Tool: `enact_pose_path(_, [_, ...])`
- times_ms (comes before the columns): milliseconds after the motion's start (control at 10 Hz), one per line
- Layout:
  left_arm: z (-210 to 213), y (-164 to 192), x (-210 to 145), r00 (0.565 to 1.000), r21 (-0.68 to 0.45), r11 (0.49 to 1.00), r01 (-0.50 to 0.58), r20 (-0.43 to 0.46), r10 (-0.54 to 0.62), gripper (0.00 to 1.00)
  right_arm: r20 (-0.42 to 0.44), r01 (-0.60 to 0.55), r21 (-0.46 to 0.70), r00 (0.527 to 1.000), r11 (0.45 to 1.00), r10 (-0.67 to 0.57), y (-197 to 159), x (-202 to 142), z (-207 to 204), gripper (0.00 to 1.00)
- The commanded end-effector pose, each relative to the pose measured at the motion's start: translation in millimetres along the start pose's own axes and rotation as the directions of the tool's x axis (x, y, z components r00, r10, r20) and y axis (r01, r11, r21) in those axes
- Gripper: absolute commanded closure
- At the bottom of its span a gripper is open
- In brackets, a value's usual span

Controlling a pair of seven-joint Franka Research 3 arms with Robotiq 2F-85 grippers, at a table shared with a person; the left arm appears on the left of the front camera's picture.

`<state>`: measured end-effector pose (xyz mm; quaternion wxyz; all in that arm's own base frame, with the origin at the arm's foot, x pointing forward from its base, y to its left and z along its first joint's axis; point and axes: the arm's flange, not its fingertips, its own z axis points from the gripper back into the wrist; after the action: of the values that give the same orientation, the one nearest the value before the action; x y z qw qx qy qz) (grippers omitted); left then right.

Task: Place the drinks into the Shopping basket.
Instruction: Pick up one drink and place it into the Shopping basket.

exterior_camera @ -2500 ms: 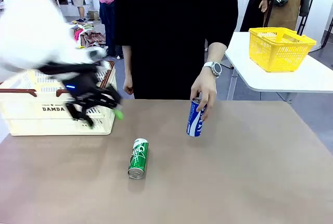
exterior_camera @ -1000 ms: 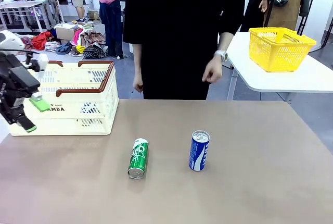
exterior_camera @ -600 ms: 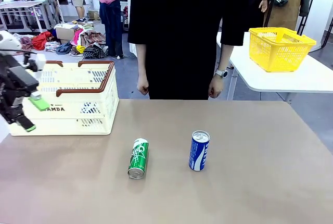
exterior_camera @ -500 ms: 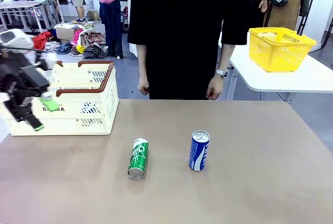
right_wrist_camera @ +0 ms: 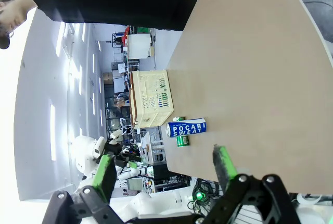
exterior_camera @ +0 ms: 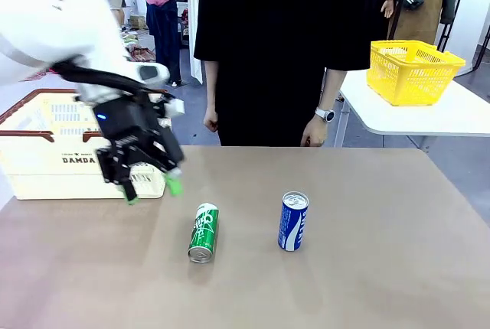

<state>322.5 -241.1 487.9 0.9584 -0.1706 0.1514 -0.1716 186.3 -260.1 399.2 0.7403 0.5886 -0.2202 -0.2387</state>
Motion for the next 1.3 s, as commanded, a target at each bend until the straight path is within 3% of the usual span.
enact_pose_path(0, [-26.1, -30.5, 12.0, 0.97, 0.15, 0.969, -0.198, 0.175, 0.171, 0.0, 0.001, -0.01, 0.006, 1.0, 1.0, 0.01, 2.3, 0.0, 0.3, 0.0])
enact_pose_path(200, [-58.6, -53.3, 30.7, 0.87, 0.156, 0.916, -0.371, 0.404, 0.283, 0.0, 0.001, -0.01, 0.006, 1.0, 1.0, 0.01, 2.3, 0.0, 0.3, 0.0])
enact_pose_path(300, [-67.5, -55.5, 39.3, 0.826, 0.131, 0.909, -0.395, 0.484, 0.289, 0.0, 0.001, -0.01, 0.006, 1.0, 1.0, 0.01, 2.3, 0.0, 0.3, 0.0])
enact_pose_path(400, [-65.6, -50.2, 49.1, 0.736, 0.061, 0.888, -0.456, 0.587, 0.338, 0.0, 0.001, -0.01, 0.006, 1.0, 1.0, 0.01, 2.3, 0.0, 0.3, 0.0])
enact_pose_path(500, [-52.1, -62.5, 26.3, 0.883, 0.104, 0.95, -0.294, 0.41, 0.229, 0.0, 0.001, -0.01, 0.006, 1.0, 1.0, 0.01, 2.3, 0.0, 0.3, 0.0])
enact_pose_path(700, [-52.1, -62.5, 26.3, 0.883, 0.104, 0.95, -0.294, 0.41, 0.229, 0.0, 0.001, -0.01, 0.006, 1.0, 1.0, 0.01, 2.3, 0.0, 0.3, 0.0])
enact_pose_path(800, [-61.2, -60.8, 34.0, 0.836, 0.072, 0.937, -0.343, 0.478, 0.269, 0.0, 0.001, -0.01, 0.006, 1.0, 1.0, 0.01, 2.3, 0.0, 0.3, 0.0])
enact_pose_path(900, [-81.6, -54.3, 49.4, 0.902, 0.218, 0.949, -0.23, 0.414, 0.123, 0.0, 0.001, -0.01, 0.006, 1.0, 1.0, 0.01, 2.3, 0.0, 0.3, 0.0])
enact_pose_path(1200, [-115.2, -11.8, 79.5, 0.952, 0.424, 0.905, -0.025, 0.287, -0.109, 0.0, 0.001, -0.01, 0.006, 1.0, 1.0, 0.01, 2.3, 0.0, 0.3, 0.0])
